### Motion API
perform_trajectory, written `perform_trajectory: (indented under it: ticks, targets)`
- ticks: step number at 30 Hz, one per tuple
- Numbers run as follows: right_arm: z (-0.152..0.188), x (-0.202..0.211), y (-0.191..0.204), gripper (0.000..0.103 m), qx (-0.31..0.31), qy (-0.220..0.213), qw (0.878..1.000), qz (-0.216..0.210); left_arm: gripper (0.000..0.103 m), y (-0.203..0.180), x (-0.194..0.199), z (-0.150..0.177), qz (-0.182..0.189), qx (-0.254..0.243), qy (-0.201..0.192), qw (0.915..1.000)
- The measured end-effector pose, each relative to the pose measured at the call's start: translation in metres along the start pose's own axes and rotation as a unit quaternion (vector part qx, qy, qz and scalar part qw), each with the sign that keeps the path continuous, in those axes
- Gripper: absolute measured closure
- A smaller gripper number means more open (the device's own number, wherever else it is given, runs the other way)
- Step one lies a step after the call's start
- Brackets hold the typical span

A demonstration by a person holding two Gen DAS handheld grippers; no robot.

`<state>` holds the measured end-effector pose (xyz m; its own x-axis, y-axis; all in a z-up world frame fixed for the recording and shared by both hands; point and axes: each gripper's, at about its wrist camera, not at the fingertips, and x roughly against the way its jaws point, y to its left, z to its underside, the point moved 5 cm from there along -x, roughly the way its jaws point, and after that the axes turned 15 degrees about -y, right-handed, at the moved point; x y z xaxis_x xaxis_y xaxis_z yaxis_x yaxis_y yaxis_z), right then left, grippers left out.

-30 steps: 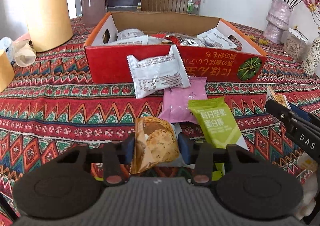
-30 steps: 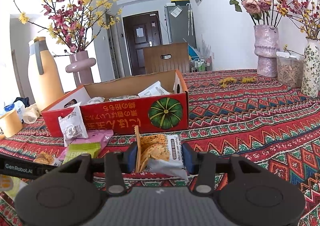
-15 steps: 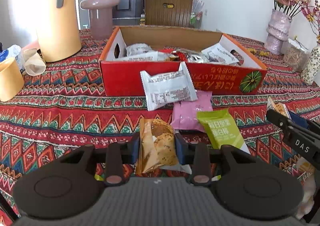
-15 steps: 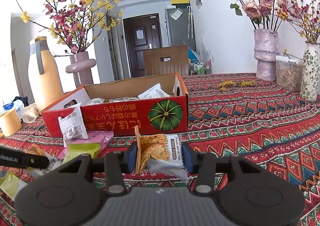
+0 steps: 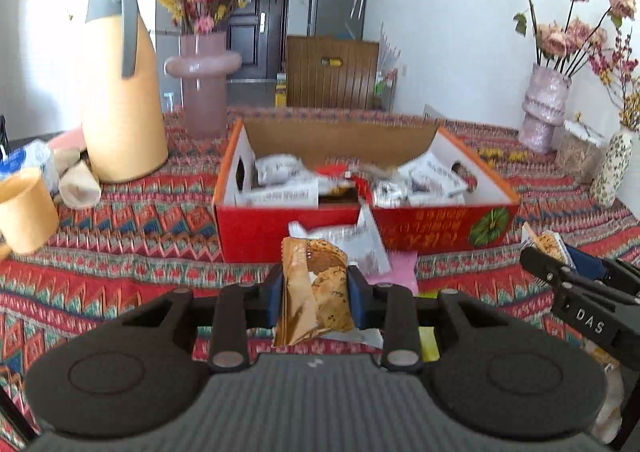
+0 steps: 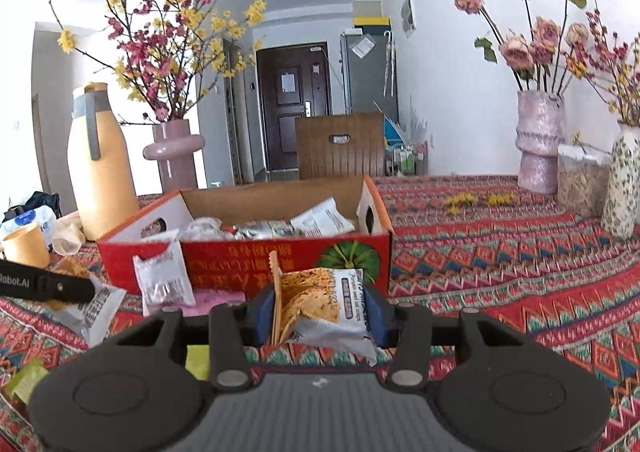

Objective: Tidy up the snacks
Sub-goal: 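Carry both cookie packets toward the open box with both grippers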

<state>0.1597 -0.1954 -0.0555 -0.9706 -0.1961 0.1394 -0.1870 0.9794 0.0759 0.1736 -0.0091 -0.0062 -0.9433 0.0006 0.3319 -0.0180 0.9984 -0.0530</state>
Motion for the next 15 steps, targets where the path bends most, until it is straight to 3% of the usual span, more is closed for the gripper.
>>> perform_trajectory:
  ticks: [15]
  targets:
    - [-0.048,-0.055,0.010,0.057,0.020,-0.034,0.999,0.005,0.070,-0.005,-0.033,-0.062,0.006,-0.006,-0.090,0.9959]
